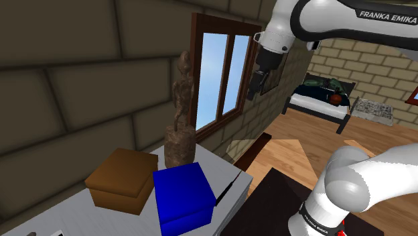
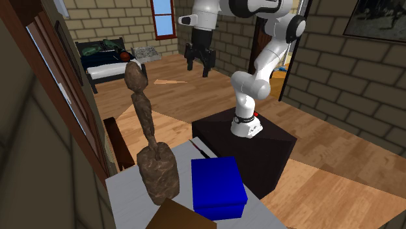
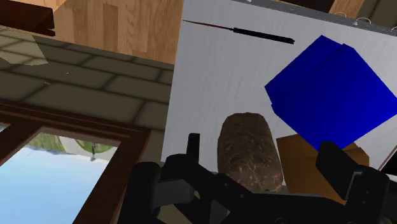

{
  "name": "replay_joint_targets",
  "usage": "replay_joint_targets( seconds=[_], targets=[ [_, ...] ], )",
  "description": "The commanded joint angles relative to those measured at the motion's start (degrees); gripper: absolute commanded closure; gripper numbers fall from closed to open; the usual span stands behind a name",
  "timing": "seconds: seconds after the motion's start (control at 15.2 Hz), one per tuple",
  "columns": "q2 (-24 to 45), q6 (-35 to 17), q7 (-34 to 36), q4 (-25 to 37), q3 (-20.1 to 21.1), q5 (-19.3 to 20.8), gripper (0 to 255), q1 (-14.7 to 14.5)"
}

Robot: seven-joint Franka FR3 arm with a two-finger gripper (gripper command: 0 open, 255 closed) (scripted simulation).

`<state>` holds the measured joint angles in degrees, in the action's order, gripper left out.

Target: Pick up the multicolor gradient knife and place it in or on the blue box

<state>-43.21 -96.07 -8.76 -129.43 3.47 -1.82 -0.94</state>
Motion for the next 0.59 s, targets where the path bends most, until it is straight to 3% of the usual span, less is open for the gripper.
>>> replay_joint_targets(
  seconds=[0.0,0.53],
  targets=[
    [0.0,0.0,0.0,0.0,0.0,0.0,0,0.0],
    [0.7,-13.9,-17.5,-14.5,-3.8,-0.2,0,-6.8]
  ],
)
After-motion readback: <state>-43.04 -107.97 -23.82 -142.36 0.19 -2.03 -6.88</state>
